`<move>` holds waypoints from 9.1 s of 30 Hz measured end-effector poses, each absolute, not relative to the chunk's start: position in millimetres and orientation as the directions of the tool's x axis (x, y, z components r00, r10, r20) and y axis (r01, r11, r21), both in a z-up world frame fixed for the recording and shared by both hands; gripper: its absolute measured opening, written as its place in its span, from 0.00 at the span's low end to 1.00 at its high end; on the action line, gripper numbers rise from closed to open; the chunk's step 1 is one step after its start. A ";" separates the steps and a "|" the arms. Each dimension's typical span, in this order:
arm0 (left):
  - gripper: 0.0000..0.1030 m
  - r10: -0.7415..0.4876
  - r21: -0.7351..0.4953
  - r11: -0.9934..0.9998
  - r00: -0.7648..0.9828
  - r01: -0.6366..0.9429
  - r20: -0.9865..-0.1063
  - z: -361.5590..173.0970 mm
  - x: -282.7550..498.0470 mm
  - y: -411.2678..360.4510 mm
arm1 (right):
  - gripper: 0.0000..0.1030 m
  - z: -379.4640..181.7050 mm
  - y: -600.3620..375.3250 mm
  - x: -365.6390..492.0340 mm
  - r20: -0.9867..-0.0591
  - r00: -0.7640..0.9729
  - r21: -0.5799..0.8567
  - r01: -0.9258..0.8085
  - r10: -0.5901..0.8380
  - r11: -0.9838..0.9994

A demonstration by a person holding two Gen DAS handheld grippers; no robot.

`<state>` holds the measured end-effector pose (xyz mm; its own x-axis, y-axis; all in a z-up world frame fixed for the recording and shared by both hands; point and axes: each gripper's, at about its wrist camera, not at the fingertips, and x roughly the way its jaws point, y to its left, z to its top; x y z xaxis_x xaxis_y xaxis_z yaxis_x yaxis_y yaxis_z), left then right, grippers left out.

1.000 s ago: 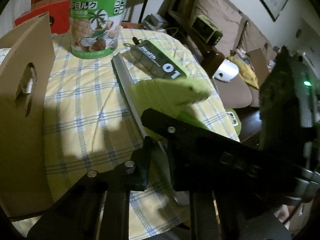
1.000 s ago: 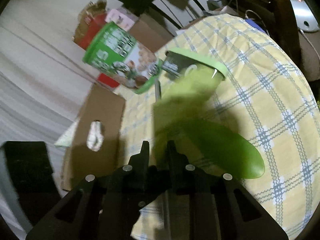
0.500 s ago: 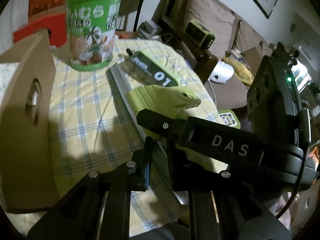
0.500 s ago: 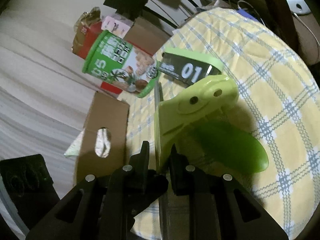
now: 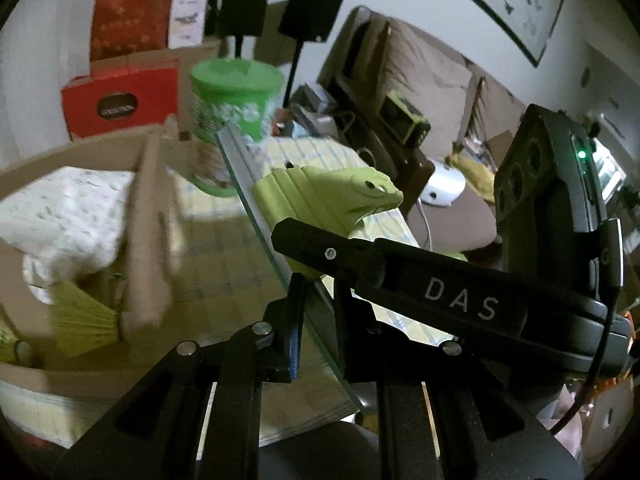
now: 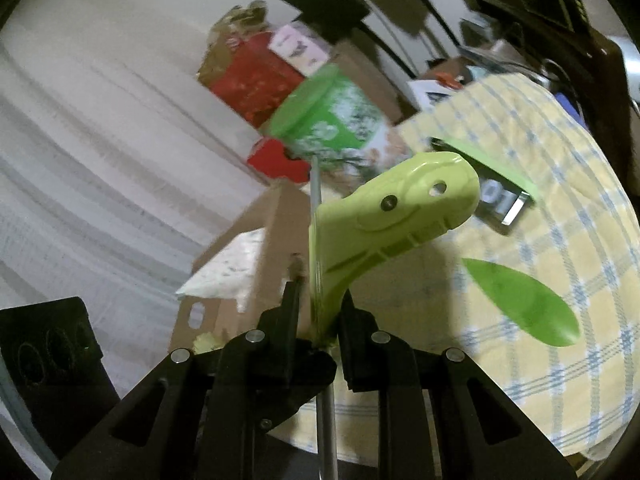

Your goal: Organize objects

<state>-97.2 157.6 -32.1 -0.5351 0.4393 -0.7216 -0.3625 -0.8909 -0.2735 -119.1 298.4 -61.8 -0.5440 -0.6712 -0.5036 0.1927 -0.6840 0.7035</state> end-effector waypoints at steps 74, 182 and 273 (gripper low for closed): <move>0.60 0.249 -0.338 -0.940 -0.584 0.046 -0.773 -48.8 -123.4 -68.4 | 0.52 -28.8 108.5 -152.4 -0.703 -0.364 0.429 0.469 -0.611 -0.772; 0.93 0.411 -0.270 -0.905 -0.519 -0.328 -0.749 -35.2 -99.8 132.8 | 0.27 -136.7 336.9 -105.4 -0.797 -0.569 0.025 0.307 -0.205 -0.951; 0.26 0.778 -0.768 -0.597 0.069 -0.232 -0.625 -144.9 -181.4 250.2 | 0.48 -137.1 378.7 -70.8 -0.661 -0.537 0.479 0.236 -0.524 -0.846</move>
<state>-181.4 250.2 -144.9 0.0687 0.7775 -0.6251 -0.2319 -0.5969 -0.7681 -70.8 378.7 -137.1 -0.5372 -0.5241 -0.6609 0.2356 -0.8456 0.4791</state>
